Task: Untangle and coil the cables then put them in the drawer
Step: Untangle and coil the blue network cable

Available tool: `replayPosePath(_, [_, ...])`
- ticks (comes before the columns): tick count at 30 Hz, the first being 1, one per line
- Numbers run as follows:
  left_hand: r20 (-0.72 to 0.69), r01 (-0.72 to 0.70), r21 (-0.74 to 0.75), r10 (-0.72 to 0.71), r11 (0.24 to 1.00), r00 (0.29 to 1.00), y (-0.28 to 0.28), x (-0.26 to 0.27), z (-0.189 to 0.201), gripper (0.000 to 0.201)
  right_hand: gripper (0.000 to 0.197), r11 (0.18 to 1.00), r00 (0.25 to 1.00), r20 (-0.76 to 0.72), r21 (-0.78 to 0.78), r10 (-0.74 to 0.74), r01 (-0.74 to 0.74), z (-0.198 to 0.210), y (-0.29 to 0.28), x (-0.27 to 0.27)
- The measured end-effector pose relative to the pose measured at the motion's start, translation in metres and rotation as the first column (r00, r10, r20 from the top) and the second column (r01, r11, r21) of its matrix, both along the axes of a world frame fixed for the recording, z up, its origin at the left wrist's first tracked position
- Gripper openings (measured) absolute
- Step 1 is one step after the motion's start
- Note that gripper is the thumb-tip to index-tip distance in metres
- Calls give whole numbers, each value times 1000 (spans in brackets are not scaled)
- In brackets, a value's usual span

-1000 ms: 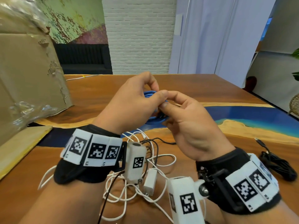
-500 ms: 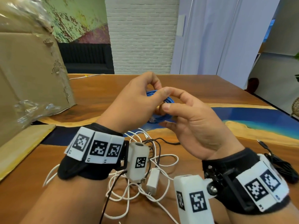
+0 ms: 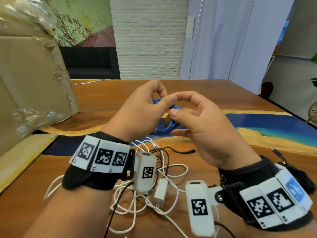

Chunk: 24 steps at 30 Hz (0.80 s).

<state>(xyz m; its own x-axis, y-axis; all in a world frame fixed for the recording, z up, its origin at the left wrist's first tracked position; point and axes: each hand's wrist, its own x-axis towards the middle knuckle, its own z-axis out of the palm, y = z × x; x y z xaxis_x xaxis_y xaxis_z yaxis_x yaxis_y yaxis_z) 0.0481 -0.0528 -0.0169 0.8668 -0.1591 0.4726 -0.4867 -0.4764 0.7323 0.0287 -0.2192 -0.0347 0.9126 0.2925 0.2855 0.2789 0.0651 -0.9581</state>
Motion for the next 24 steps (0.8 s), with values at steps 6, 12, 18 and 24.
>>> replayPosePath(6, [47,-25,-174,34,984,998,-4,4,-3,23,51,994,989,119,-57,-84,91,0,-4,1])
replayPosePath(12, [125,-18,-261,52,965,991,-1,4,2,26,28,915,893,369,-202,-258,348,-5,-1,4])
replayPosePath(18, [121,-26,-298,65,954,990,0,1,4,21,13,936,913,353,-203,-204,287,-6,-3,6])
replayPosePath(24, [13,-3,-209,5,978,1000,3,-3,8,22,16,880,825,510,-240,-245,410,12,-28,5])
